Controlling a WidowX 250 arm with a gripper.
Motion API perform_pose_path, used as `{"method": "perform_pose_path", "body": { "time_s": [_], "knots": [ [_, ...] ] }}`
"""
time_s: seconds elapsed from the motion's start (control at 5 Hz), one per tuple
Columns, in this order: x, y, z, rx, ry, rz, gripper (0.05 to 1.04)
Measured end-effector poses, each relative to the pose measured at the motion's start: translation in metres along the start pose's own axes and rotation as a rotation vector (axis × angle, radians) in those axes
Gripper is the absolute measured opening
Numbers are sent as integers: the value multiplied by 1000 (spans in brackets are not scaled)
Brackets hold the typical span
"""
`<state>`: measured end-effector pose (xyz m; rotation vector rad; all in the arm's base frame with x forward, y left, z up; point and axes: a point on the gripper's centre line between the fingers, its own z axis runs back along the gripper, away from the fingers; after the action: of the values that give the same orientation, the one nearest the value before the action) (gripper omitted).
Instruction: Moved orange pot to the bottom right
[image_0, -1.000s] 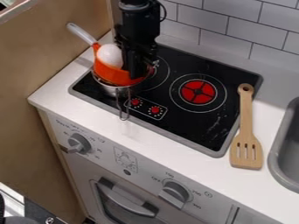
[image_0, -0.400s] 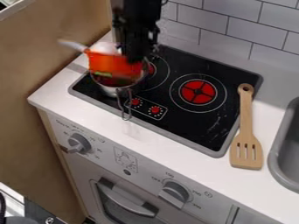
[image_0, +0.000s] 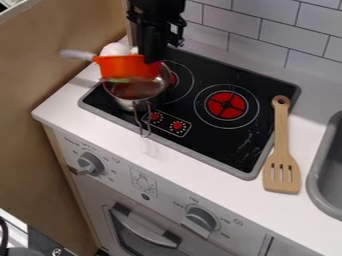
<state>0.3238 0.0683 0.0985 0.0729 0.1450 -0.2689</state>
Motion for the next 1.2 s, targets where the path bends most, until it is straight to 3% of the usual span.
{"method": "perform_pose_path", "body": {
  "time_s": [0.6, 0.8, 1.2],
  "knots": [
    [10, -51, 46, 49, 49, 162, 54],
    [14, -75, 51, 52, 53, 226, 54],
    [45, -117, 24, 50, -77, 355, 54]
  ]
}}
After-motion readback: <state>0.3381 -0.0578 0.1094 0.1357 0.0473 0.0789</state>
